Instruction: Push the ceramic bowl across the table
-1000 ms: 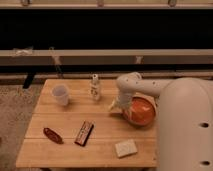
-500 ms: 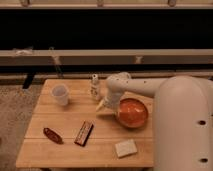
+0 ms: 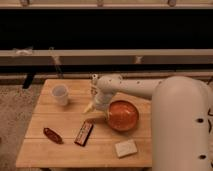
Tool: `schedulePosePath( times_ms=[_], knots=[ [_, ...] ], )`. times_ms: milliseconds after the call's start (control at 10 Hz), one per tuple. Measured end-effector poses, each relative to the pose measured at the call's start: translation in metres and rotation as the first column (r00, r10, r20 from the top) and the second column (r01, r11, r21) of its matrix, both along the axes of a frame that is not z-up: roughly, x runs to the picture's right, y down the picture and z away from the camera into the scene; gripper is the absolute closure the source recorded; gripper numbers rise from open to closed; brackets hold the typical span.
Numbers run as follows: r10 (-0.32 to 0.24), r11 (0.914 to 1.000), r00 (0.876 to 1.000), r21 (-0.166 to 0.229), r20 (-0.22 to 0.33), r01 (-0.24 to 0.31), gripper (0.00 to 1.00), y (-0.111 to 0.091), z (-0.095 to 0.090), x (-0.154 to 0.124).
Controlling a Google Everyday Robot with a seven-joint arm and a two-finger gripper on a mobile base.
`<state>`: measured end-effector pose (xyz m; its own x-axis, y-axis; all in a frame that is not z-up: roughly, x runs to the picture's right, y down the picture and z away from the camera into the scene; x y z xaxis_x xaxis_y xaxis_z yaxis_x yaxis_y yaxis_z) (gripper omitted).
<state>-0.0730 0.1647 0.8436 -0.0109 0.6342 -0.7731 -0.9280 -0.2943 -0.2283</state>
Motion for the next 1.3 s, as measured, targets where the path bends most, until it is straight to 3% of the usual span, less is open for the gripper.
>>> schedulePosePath(
  times_ms=[300, 700, 900, 1100, 1300],
  knots=[
    [-0.005, 1.0, 0.996, -0.006, 0.084, 0.005, 0.2, 0.008, -0.014, -0.035],
    [-0.044, 0.9989, 0.982, 0.026, 0.182, 0.04, 0.2, 0.002, -0.04, -0.069],
    [-0.065, 0.9974, 0.976, 0.044, 0.206, 0.057, 0.2, -0.001, -0.051, -0.075],
    [-0.1, 0.9929, 0.977, 0.083, 0.189, 0.085, 0.2, -0.01, -0.058, -0.065],
    [-0.159, 0.9823, 0.98, 0.118, 0.12, 0.145, 0.2, -0.026, -0.054, -0.032]
  ],
)
